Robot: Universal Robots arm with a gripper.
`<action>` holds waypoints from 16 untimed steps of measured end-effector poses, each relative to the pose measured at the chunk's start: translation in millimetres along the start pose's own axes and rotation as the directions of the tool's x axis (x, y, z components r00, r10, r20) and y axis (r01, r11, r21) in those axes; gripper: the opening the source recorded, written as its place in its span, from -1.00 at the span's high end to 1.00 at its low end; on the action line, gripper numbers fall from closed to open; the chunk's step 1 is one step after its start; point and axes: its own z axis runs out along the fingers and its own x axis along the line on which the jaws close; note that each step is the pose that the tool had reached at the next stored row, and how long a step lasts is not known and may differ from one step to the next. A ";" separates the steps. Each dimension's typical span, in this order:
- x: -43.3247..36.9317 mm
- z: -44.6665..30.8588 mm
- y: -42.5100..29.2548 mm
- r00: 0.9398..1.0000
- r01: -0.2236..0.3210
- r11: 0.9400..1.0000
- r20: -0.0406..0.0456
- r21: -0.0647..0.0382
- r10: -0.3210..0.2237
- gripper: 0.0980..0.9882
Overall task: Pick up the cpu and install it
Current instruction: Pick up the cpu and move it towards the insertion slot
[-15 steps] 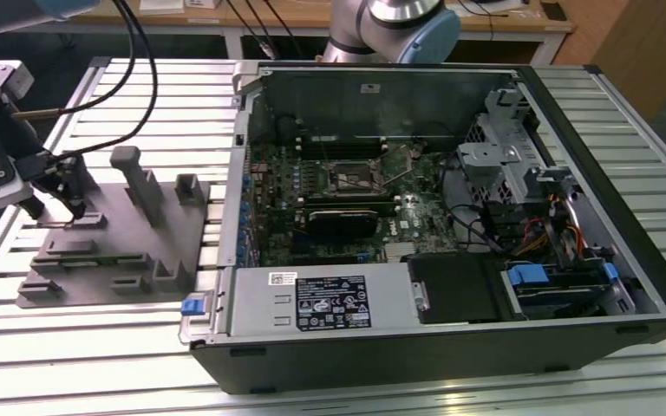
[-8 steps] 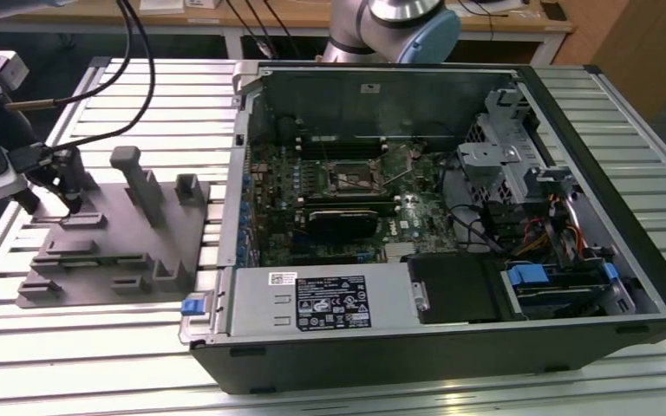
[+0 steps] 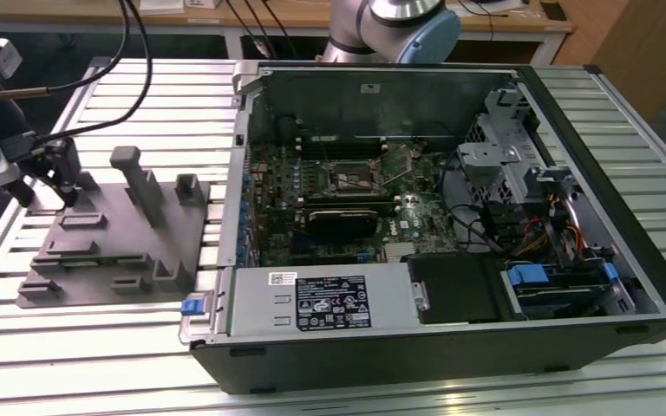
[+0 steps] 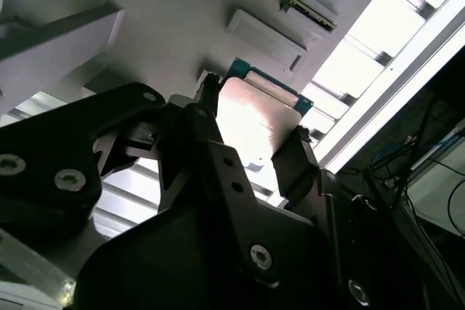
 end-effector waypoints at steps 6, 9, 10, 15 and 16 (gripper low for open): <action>-0.2 -10.6 1.2 1.000 0.000 1.000 0.000 -0.001 0.000 0.00; -0.3 -15.9 1.7 1.000 0.000 1.000 0.000 -0.003 0.000 0.00; -0.4 -17.6 1.9 1.000 0.000 1.000 0.000 -0.003 0.000 0.00; -0.6 -25.9 2.6 1.000 0.000 1.000 0.000 -0.006 0.000 0.00; -0.6 -27.8 2.7 1.000 0.000 1.000 0.000 -0.007 0.000 0.00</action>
